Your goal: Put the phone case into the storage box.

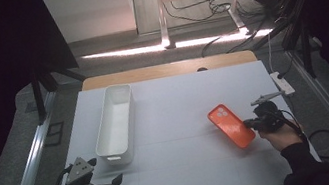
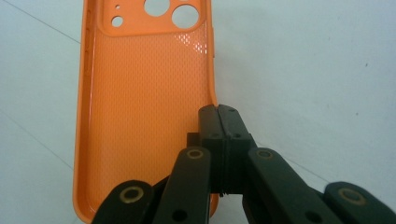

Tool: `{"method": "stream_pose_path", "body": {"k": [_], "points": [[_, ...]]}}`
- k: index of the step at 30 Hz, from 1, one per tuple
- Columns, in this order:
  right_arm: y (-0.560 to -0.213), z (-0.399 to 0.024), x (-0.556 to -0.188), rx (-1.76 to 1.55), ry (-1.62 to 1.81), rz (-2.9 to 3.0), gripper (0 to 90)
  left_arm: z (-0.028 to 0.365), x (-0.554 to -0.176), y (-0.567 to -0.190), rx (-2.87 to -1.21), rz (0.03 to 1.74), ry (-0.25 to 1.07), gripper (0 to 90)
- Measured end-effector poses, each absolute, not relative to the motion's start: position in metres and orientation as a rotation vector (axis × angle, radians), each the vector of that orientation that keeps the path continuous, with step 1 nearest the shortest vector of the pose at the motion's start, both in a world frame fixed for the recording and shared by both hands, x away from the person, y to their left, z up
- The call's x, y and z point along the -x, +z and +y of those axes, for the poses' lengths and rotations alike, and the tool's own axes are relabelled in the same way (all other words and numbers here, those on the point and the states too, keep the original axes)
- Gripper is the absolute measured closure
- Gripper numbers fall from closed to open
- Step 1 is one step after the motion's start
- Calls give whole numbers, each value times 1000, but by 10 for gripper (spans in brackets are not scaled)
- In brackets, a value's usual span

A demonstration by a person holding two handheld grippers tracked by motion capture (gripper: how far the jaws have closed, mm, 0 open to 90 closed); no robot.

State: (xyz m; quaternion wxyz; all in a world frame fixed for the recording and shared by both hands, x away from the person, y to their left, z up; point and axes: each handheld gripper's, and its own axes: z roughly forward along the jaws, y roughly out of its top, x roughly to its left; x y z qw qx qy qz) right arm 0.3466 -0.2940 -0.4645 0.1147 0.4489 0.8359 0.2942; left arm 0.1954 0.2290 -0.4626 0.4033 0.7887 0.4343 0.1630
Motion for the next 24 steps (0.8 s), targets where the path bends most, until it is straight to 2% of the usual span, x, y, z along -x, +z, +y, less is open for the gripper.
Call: {"method": "stream_pose_path", "body": {"k": [16, 24], "points": [[-448, -288, -337, -1237, 980, 2396, 897, 195, -214, -450, -1996, 970, 424, 0], [-441, -286, -331, -1216, 1030, 2369, 896, 176, -228, -451, -1992, 948, 369, 0]]}}
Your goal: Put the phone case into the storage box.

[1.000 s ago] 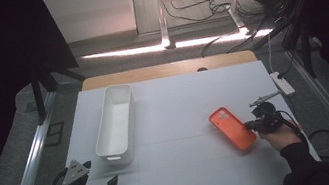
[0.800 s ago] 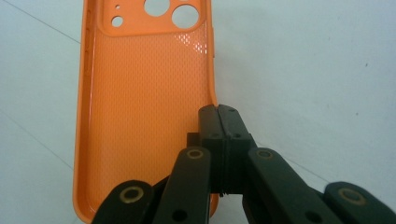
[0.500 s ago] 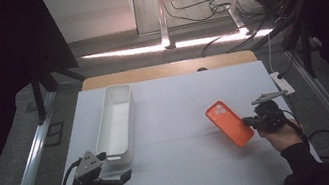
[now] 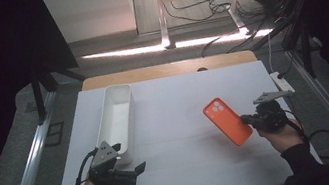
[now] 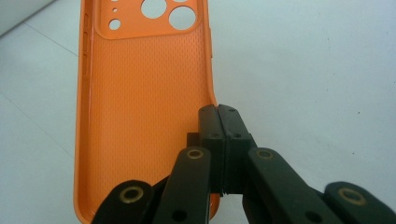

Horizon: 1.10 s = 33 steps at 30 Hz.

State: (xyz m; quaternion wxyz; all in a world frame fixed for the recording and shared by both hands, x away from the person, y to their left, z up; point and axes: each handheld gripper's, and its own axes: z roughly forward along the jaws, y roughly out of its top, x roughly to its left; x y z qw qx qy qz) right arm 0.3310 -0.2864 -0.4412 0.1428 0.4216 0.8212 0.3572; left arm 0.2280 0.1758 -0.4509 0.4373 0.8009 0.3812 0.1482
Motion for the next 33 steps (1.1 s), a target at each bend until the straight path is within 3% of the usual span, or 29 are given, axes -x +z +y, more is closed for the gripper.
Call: {"method": "stream_pose_path", "body": {"k": [33], "points": [[-429, -271, -321, -1149, 1136, 2324, 896, 129, -279, -451, -1959, 925, 194, 1]]}}
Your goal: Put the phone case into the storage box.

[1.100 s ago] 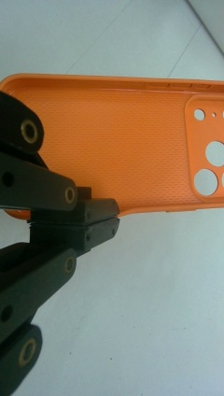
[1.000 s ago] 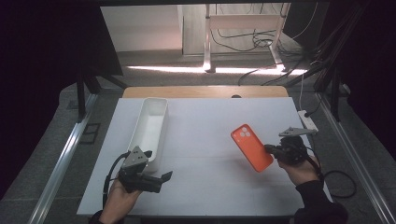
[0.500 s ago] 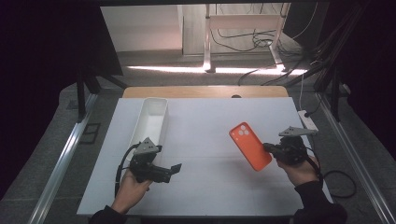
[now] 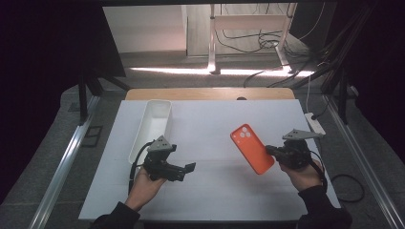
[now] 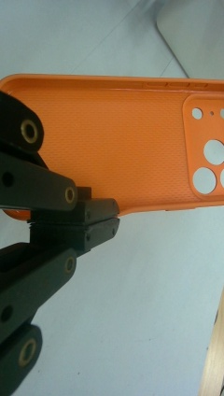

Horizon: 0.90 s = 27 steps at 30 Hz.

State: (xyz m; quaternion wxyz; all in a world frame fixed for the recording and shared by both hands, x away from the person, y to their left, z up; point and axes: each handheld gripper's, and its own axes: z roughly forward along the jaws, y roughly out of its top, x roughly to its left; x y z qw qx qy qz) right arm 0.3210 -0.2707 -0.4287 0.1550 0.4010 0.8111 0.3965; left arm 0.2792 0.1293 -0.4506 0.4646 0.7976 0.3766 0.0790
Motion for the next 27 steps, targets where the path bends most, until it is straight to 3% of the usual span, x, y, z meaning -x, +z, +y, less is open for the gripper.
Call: {"method": "stream_pose_path", "body": {"k": [27], "points": [[-428, -237, -310, -1055, 1197, 2347, 896, 96, -300, -449, -1975, 877, 10, 0]]}}
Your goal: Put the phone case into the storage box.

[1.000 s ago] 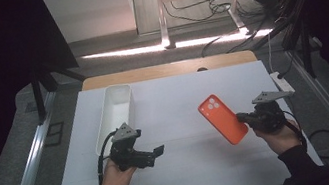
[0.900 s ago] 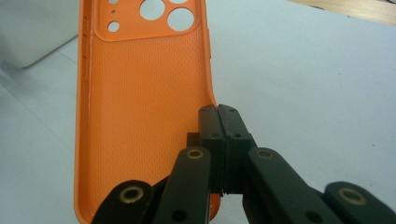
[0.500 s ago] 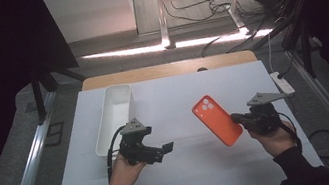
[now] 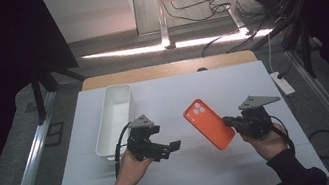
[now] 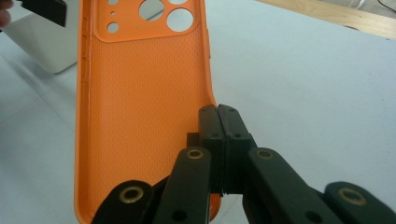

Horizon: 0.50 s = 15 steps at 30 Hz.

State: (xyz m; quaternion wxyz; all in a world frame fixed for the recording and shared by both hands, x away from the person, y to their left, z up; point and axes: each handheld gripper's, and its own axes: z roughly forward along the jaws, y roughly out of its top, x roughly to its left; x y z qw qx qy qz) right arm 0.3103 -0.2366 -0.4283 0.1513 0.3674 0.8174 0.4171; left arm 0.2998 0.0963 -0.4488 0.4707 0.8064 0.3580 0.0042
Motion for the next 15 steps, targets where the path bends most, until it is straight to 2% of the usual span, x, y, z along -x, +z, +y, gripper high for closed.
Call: {"method": "stream_pose_path", "body": {"k": [15], "points": [[-431, -215, -305, -1013, 1231, 2370, 896, 79, -309, -447, -1963, 865, -68, 0]]}}
